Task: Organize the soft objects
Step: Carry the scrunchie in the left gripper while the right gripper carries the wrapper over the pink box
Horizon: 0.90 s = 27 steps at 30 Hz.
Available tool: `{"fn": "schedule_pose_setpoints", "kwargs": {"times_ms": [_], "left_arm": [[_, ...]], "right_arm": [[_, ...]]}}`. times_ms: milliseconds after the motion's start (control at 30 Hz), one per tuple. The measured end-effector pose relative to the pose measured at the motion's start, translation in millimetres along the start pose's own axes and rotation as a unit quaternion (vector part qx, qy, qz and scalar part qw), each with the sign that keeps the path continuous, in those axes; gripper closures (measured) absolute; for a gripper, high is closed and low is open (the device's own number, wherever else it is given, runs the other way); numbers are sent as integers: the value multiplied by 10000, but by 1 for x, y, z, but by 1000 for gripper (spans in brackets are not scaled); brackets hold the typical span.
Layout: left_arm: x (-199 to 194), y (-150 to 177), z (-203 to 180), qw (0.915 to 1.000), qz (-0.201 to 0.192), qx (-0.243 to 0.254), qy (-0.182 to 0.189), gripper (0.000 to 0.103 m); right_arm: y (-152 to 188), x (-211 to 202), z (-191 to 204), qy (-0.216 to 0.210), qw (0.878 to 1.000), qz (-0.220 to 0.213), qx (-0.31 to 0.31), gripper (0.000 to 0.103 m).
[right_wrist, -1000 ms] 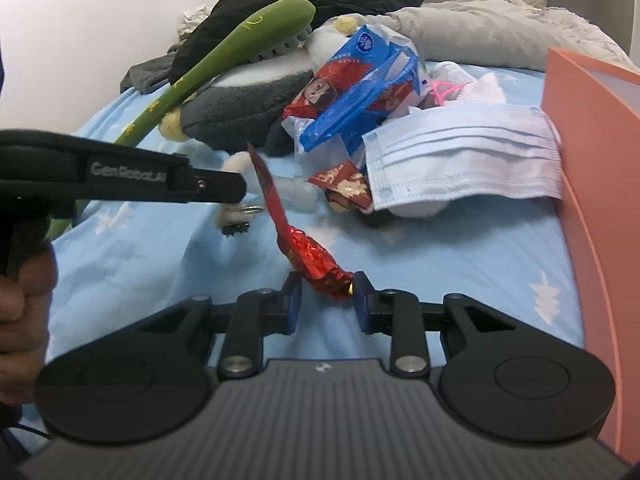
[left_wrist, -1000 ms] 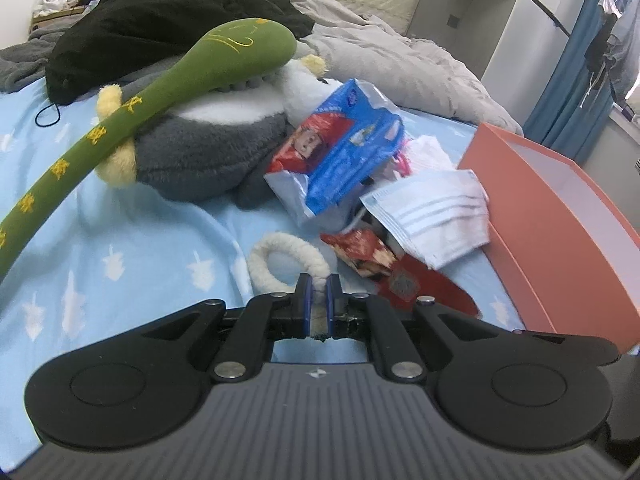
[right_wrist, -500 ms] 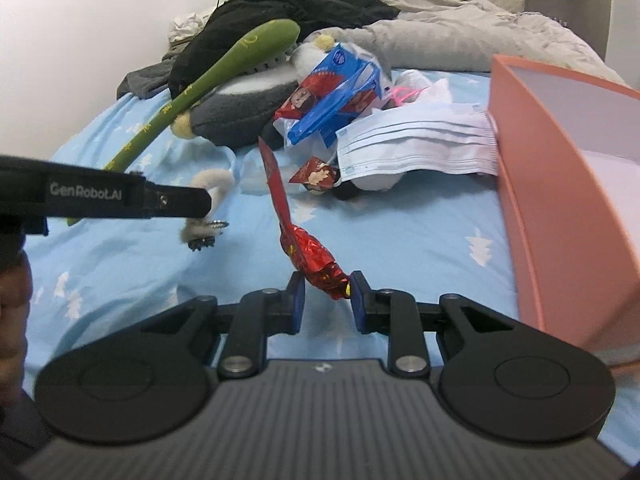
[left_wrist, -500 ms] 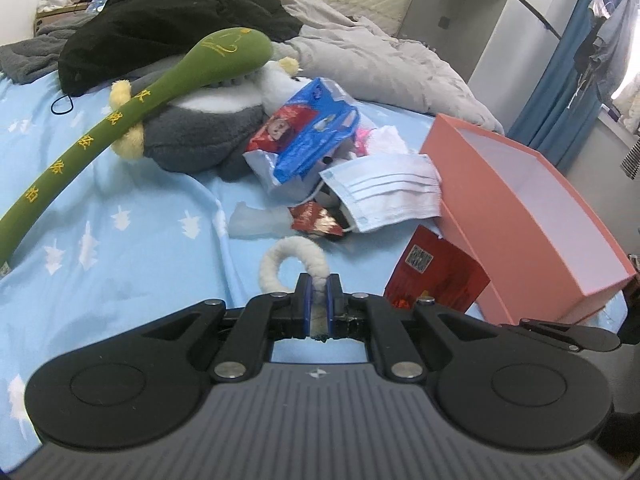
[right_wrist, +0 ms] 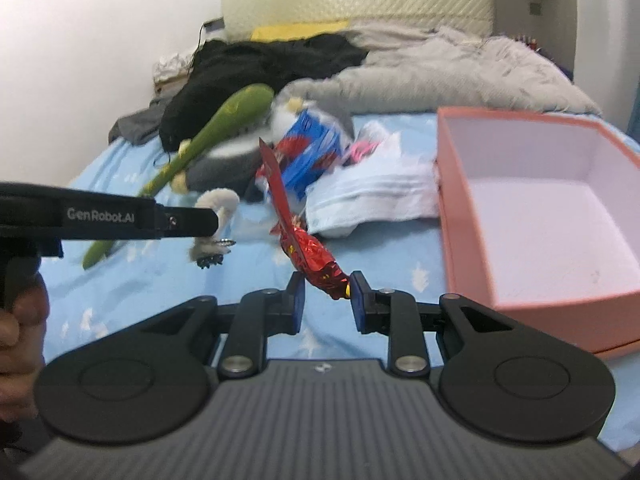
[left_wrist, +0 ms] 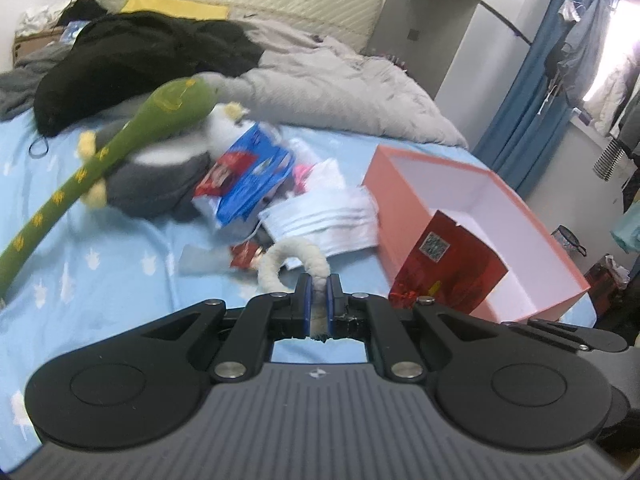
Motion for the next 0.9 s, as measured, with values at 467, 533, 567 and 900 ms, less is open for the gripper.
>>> {"fn": "schedule_pose_setpoints", "kwargs": {"times_ms": [467,533,567,900], "left_arm": [[-19,-64,-86,9978,-257,388,473,94],[-19,-69,-100,9972,-240,440,556,94],[-18,-71,-106,9969,-231,464,588,94],[3,-74,-167,9926,-82,727,966,94]], "right_arm": [[-74,-66,-45,303,9968,-714,195,75],[-78,-73,-54,401,9962,-747,207,75],[-81,-76,-60,445,9958,-768,225,75],[-78,-102,-112,907,9918,-756,485,75]]}}
Point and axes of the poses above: each gripper's, at about its wrist camera, not at the fingertips, and x roughly the way its jaws point, z to its left, y to its underside, the point moved 10 cm from there along x, roughly the way its jaws point, and after that the axes turned 4 degrees about y, right-handed, at the moved point
